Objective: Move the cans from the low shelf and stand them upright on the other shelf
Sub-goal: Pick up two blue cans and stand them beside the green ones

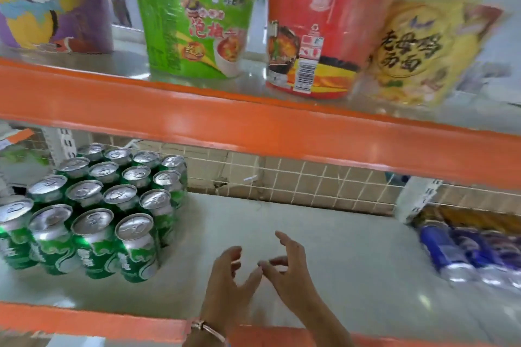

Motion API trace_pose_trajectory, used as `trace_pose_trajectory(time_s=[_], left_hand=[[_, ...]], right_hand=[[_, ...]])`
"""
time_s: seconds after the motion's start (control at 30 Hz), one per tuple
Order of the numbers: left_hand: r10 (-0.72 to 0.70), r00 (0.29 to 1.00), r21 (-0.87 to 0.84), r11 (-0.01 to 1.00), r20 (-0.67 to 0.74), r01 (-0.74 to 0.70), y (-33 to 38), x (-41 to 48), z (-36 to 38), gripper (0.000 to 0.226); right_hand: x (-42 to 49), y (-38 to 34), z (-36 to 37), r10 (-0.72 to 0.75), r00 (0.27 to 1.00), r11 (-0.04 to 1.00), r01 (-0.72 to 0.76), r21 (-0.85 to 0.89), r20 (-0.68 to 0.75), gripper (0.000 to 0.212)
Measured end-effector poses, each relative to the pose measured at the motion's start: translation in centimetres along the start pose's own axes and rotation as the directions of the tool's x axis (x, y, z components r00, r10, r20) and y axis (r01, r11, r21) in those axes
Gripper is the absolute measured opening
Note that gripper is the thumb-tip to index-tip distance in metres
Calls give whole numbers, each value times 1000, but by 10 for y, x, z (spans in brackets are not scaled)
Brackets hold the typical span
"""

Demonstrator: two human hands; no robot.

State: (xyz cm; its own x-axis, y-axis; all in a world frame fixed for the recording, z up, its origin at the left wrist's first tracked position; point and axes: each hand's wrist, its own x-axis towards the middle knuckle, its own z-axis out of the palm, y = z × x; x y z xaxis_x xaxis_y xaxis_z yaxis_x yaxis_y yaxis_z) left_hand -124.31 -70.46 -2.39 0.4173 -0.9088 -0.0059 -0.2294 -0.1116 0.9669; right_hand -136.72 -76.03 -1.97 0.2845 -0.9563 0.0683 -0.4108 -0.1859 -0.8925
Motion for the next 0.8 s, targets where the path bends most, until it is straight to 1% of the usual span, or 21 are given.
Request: trace_pose_trajectory(time_s=[0.1, 0.2, 0.33, 0.43, 0.57, 0.6, 0.67, 0.77, 0.8], left_hand=[[30, 994, -18, 999, 102, -28, 20, -3, 41, 68], [86, 979, -42, 996, 184, -79, 39, -15, 83, 79], [138, 947, -65, 990, 291, -124, 64, -46, 144, 83], [183, 912, -53, 983, 366, -176, 83, -75, 188, 83], [220, 878, -74, 975, 426, -209, 102, -118, 244, 88], [219, 871, -82, 976, 439, -204, 106, -129, 257, 89], [210, 852, -99, 978, 479, -185, 112, -151, 282, 91], [220, 807, -134, 975, 549, -175, 119, -182, 318, 98], [221, 792, -143, 975, 569, -169, 122, -191, 330, 95]], right_hand=[[-21, 17, -55, 37, 994, 998, -41, -38, -107, 64], [-47, 29, -104, 49, 979, 997, -62, -57, -200, 61], [-87, 47, -165, 70, 941, 993, -97, -66, -331, 59], [-120, 65, -211, 80, 912, 988, -127, -92, -401, 59], [-164, 84, -264, 145, 878, 983, -182, -37, -455, 61], [-176, 87, -277, 158, 873, 979, -201, -45, -462, 61], [-201, 93, -302, 205, 873, 965, -255, -57, -443, 62], [-237, 107, -338, 290, 861, 947, -322, -5, -418, 62], [-246, 113, -349, 307, 852, 942, -334, 11, -424, 62]])
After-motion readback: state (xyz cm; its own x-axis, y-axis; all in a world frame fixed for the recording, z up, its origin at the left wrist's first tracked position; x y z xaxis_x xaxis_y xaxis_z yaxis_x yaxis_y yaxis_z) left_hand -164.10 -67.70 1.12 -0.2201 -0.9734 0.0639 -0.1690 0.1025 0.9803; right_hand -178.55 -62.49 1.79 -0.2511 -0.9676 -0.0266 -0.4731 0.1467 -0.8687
